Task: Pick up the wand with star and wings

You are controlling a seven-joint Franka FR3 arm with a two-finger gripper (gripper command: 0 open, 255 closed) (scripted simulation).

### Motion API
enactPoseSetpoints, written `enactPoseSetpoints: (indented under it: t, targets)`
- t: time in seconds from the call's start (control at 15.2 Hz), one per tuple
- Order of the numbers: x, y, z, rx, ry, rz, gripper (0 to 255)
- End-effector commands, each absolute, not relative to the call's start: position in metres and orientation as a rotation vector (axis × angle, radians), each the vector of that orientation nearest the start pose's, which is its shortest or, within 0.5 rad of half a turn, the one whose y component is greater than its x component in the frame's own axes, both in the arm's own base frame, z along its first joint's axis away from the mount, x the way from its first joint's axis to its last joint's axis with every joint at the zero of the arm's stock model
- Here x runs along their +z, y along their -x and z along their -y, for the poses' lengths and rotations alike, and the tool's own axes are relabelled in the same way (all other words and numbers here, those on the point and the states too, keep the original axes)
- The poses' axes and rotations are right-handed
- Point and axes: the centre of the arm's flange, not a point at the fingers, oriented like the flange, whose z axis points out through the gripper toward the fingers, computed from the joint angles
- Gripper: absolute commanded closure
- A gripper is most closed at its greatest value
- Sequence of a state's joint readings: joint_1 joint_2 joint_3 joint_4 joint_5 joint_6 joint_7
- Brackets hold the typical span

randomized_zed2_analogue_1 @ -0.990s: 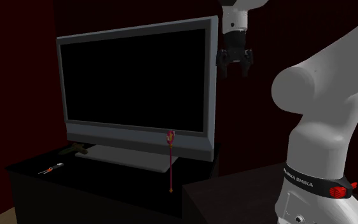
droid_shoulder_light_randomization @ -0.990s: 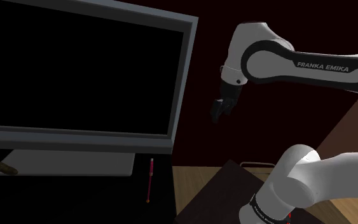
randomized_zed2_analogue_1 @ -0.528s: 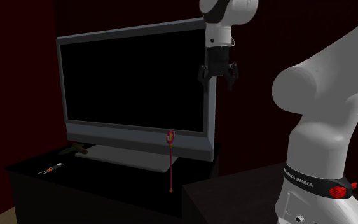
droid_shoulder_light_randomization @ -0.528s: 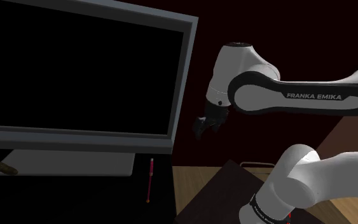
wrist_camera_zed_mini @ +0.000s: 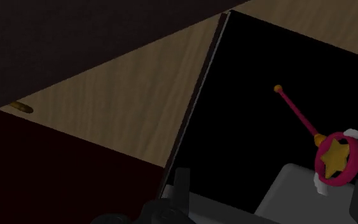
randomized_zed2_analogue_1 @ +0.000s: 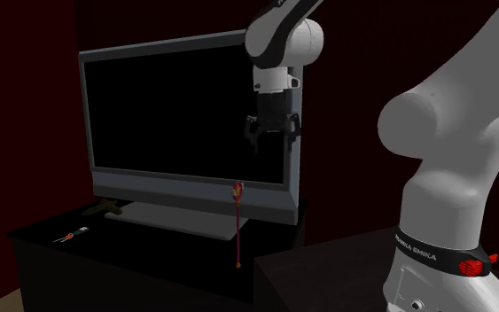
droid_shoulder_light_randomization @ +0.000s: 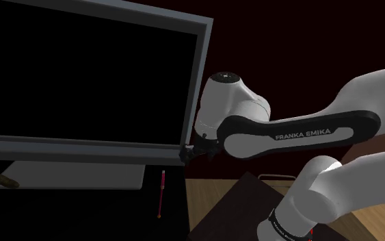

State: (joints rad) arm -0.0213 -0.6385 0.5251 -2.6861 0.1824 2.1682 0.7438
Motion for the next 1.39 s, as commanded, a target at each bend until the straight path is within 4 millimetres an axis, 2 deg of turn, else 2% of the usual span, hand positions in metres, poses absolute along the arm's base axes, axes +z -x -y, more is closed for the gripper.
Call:
enactPoseSetpoints:
  t: [0.0,0.59,1.12,1.25,1.32]
  targets:
    - [0.389,-0.326,-0.194,-0.253,3.129,-0.754,0]
    - [0.315,-0.377,-0.274,-0.379,3.02,-1.097,0]
    - [0.271,-0.38,-0.278,-0.385,3.014,-1.112,0]
    - [0.271,-0.38,-0.278,-0.385,3.014,-1.112,0]
    - [0.272,-0.38,-0.277,-0.385,3.014,-1.113,255]
